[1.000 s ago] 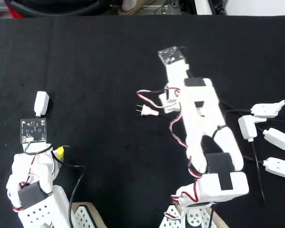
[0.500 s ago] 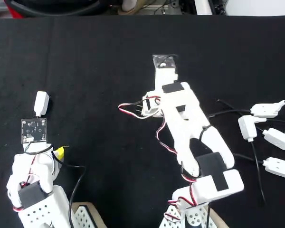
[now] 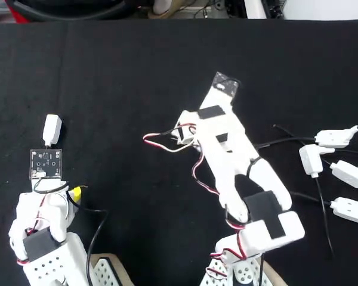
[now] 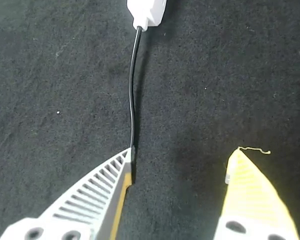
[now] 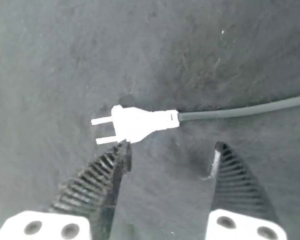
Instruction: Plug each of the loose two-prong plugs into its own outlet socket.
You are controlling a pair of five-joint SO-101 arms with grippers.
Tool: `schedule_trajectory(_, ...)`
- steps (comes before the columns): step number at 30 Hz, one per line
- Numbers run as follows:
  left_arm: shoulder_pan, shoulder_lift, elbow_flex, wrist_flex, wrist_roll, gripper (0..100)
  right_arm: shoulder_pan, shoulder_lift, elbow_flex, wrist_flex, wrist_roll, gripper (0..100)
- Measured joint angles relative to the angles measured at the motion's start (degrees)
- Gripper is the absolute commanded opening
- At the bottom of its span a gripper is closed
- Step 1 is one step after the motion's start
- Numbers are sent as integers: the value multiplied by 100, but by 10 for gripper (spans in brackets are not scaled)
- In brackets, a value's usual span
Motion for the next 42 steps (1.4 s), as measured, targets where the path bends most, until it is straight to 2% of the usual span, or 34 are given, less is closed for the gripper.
schedule_trajectory(6, 0, 0, 0, 0, 0, 299, 0, 607, 167, -958, -1204, 251)
schedule_trajectory(12, 0, 0, 0, 0, -9, 299, 141, 686, 149, -1073, -1705, 251)
schedule_trajectory(20, 0, 0, 0, 0, -35, 299, 149, 721, 158, -1336, -1749, 250)
schedule_trajectory(27, 0, 0, 0, 0, -35, 299, 44, 835, 158, -1424, -2084, 250)
schedule_trajectory(29, 0, 0, 0, 0, -35, 299, -35, 941, 53, -1433, -2092, 223)
schedule_trajectory(34, 0, 0, 0, 0, -35, 299, -97, 1213, -114, -1424, -2092, 60)
schedule_trajectory(40, 0, 0, 0, 0, -35, 299, -88, 1266, -185, -1389, -1820, 64)
schedule_trajectory(42, 0, 0, 0, 0, -44, 299, -88, 1310, -369, -1099, -1635, 64)
